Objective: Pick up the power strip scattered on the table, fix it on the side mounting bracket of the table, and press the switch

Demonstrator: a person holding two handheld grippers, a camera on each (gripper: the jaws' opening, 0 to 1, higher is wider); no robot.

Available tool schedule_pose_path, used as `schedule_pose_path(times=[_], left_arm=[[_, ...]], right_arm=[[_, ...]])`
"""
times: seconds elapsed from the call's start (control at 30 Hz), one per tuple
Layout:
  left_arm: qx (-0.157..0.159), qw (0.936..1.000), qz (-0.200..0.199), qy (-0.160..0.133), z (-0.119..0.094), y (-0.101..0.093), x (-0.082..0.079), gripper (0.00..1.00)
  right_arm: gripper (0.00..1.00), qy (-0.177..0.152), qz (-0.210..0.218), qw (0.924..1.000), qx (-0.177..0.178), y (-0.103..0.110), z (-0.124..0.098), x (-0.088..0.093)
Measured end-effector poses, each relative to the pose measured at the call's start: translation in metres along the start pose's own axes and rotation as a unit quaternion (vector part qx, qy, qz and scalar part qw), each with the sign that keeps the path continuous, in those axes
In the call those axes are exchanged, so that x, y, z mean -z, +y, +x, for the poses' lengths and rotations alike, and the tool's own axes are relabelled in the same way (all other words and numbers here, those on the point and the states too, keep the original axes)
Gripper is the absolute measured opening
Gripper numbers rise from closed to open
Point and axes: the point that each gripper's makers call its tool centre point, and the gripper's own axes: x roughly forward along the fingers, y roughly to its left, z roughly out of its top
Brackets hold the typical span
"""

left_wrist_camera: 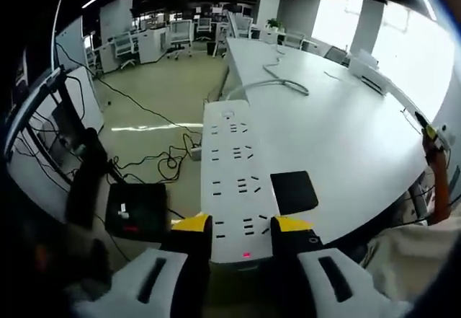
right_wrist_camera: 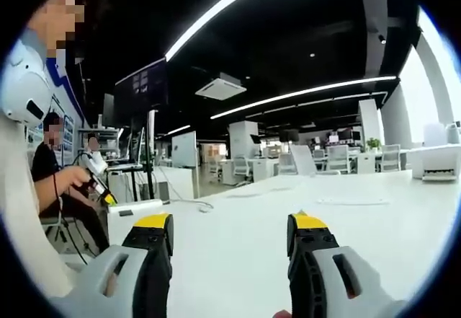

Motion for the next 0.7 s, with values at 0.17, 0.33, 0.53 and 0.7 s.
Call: schedule_pose_path(times=[0.17,0.33,0.53,0.7], left_arm=[[0.0,1.0,0.002,0.001,0.0,0.001,0.0,0.38],[0.0,1.0,0.004,0.008,0.001,0.0,0.0,0.37],[0.0,1.0,0.004,0.008,0.001,0.0,0.001,0.37],[-0.001,0.9999,0.003,0.011,0.001,-0.001,0.001,0.35]], right_arm=[[0.59,-0.001,-0.001,1.0,0.0,-0.002,-0.001,-0.005],[0.58,-0.004,0.002,1.0,0.003,-0.007,-0.001,-0.012],[0.53,0.0,0.001,1.0,0.0,-0.007,0.001,-0.015],[0.48,0.003,-0.003,1.0,-0.008,-0.004,0.003,-0.018]])
